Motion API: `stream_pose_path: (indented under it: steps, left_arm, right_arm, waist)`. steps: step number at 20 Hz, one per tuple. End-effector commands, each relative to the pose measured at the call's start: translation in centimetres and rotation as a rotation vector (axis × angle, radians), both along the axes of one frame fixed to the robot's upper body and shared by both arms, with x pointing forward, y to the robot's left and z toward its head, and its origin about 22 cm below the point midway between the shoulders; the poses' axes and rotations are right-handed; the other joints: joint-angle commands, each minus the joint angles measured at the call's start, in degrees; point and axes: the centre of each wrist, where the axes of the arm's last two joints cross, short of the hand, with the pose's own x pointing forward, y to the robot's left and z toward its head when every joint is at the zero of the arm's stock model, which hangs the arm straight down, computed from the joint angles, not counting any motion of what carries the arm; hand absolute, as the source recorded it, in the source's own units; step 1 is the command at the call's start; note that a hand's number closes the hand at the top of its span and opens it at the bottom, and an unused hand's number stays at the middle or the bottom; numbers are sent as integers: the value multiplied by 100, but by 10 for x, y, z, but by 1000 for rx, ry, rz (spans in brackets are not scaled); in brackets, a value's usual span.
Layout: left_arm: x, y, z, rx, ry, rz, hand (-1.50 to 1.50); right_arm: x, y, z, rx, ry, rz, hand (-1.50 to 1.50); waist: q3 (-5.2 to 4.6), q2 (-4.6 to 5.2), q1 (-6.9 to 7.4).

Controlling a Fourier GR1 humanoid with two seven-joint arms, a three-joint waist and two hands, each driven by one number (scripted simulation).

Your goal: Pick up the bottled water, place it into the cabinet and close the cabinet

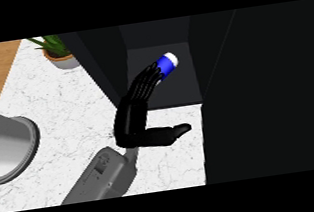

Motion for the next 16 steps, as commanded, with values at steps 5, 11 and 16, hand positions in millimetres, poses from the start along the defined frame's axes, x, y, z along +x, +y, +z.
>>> stream_pose_path:
  steps: [5, 11, 16]
  left_arm:
    - [-52, 41, 0, -18, 68, -28, 150]
    - [-74, 104, -1, -1, 41, 56, -150]
    - [-83, 126, 15, -20, 35, 131, -150]
  right_arm:
    - [-4, -6, 30, -181, 11, 247, 150]
    - [-1, 5, 33, -209, -54, 415, 150]
    - [-5, 14, 47, -209, -97, 476, 150]
  waist:
    - [-3, -12, 59]
    - [-12, -16, 55]
    - [-14, -26, -28]
